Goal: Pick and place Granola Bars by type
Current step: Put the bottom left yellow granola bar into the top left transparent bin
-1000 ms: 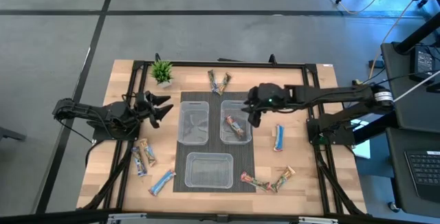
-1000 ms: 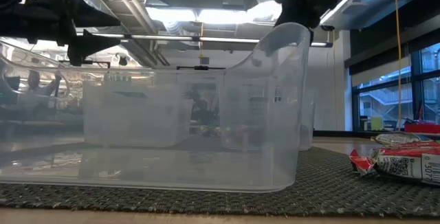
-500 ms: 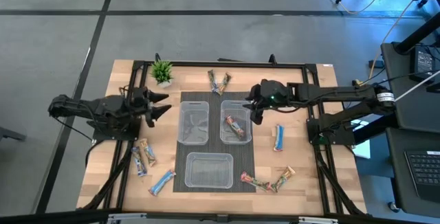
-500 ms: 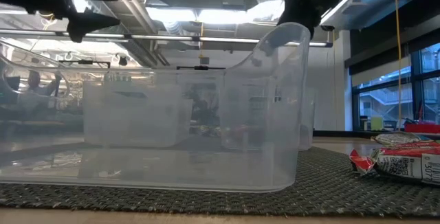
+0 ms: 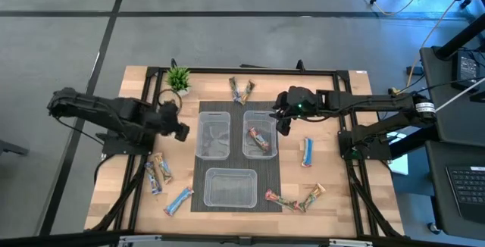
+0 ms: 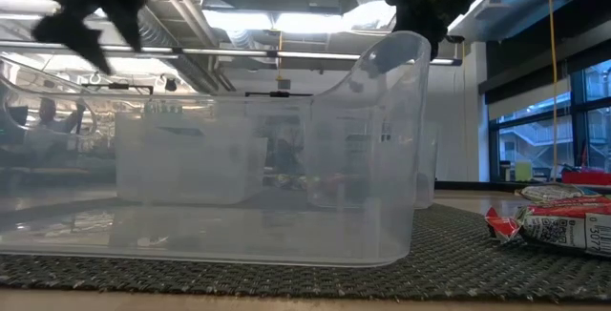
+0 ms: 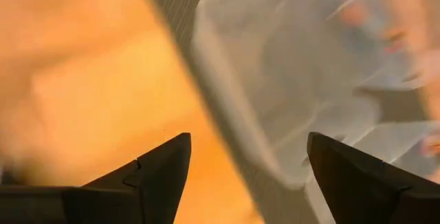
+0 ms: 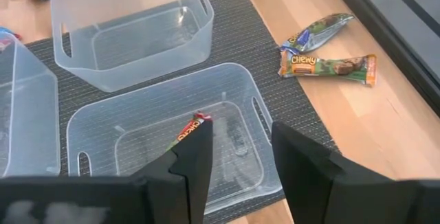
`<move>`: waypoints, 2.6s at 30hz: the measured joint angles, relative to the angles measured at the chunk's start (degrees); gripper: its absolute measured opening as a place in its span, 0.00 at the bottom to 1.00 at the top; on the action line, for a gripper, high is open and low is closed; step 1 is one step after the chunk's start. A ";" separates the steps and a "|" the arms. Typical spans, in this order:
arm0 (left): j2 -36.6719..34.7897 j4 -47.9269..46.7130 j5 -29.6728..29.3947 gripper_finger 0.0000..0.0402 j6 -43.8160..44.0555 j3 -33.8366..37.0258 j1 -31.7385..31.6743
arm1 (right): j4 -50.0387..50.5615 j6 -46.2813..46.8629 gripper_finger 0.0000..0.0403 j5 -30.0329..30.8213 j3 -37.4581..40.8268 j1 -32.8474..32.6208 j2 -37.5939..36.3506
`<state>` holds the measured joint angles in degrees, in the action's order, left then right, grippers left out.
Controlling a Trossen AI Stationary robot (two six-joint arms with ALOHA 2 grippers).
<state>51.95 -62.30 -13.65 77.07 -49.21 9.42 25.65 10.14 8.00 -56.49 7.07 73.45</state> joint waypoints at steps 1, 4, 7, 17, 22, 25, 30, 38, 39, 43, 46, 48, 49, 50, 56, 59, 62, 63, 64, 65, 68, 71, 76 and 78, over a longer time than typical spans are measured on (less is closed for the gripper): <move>2.12 -1.40 2.09 0.70 2.87 -0.60 0.49 | 0.00 0.14 0.38 -0.01 0.02 0.00 0.00; 7.05 -3.69 6.80 0.70 8.35 -0.83 2.47 | 0.01 1.46 0.38 0.01 0.02 0.00 0.00; 10.59 -5.81 10.17 0.70 13.54 -0.85 5.63 | 0.02 1.56 0.38 -0.01 0.00 0.00 0.00; 14.34 -6.50 11.65 0.70 38.09 -0.85 21.63 | 0.02 3.36 0.38 -0.01 0.02 -0.11 0.00; 15.72 -6.58 9.92 0.70 49.08 0.25 27.73 | 0.00 4.77 0.38 -0.03 0.02 -0.11 0.00; 16.88 -4.76 10.91 0.70 50.18 3.14 29.44 | -0.06 4.80 0.38 -0.02 0.02 -0.11 0.00; 19.04 0.44 10.75 0.70 50.25 7.48 29.19 | -0.17 4.80 0.38 -0.03 0.02 -0.11 0.00; 21.48 4.40 11.93 0.70 50.23 11.66 29.13 | -0.15 6.37 0.38 -0.03 0.02 -0.11 0.00; 21.86 4.80 11.87 0.70 50.23 12.09 29.13 | -0.15 6.37 0.38 -0.03 0.02 -0.11 0.00; 23.73 6.57 11.85 0.70 49.87 13.99 29.30 | -0.11 6.37 0.38 -0.05 0.02 -0.11 0.00; 25.06 8.71 11.93 0.70 49.82 15.49 29.81 | -0.02 6.35 0.38 -0.05 0.02 -0.11 0.00; 25.87 9.27 11.78 0.70 49.83 15.77 30.22 | 0.00 6.35 0.38 -0.05 0.02 -0.11 0.00; 26.32 9.34 11.54 0.70 49.71 15.78 30.46 | 0.02 6.35 0.38 -0.05 0.02 -0.11 0.00; 26.70 9.38 11.12 0.70 49.56 15.78 30.77 | 0.00 6.33 0.38 -0.05 0.02 -0.11 0.00; 27.18 10.28 8.89 0.70 49.24 15.82 31.57 | 0.00 6.20 0.38 -0.05 0.02 -0.11 0.00; 27.19 10.27 8.91 0.70 49.25 15.54 31.53 | 0.00 6.15 0.38 -0.05 0.02 -0.11 0.00; 27.21 10.32 8.71 0.70 48.83 15.45 31.51 | -0.01 6.15 0.38 -0.05 0.04 -0.11 0.00; 27.21 10.30 8.65 0.70 48.75 15.45 31.53 | -0.02 6.14 0.38 -0.05 0.04 -0.11 0.00; 27.22 10.28 8.68 0.70 48.71 15.43 31.51 | -0.02 6.13 0.38 -0.05 0.04 -0.11 0.00; 27.22 10.26 8.67 0.70 48.50 15.43 31.51 | -0.02 6.13 0.38 -0.05 0.04 -0.11 0.00; 27.23 10.16 8.43 0.70 45.55 15.43 31.49 | -0.02 6.13 0.38 -0.05 0.04 -0.12 0.00; 27.23 10.28 8.33 0.66 44.21 15.43 31.46 | -0.02 6.13 0.38 -0.05 0.04 -0.11 0.00; 27.25 10.91 8.02 0.54 44.22 15.39 31.46 | -0.02 6.13 0.38 -0.05 0.04 -0.11 0.00; 27.25 11.16 7.92 0.47 44.15 15.39 31.46 | -0.02 6.13 0.38 -0.05 0.04 -0.11 0.00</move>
<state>79.20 -51.15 -5.73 121.22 -33.82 40.88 25.63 16.27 7.94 -56.45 6.96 73.45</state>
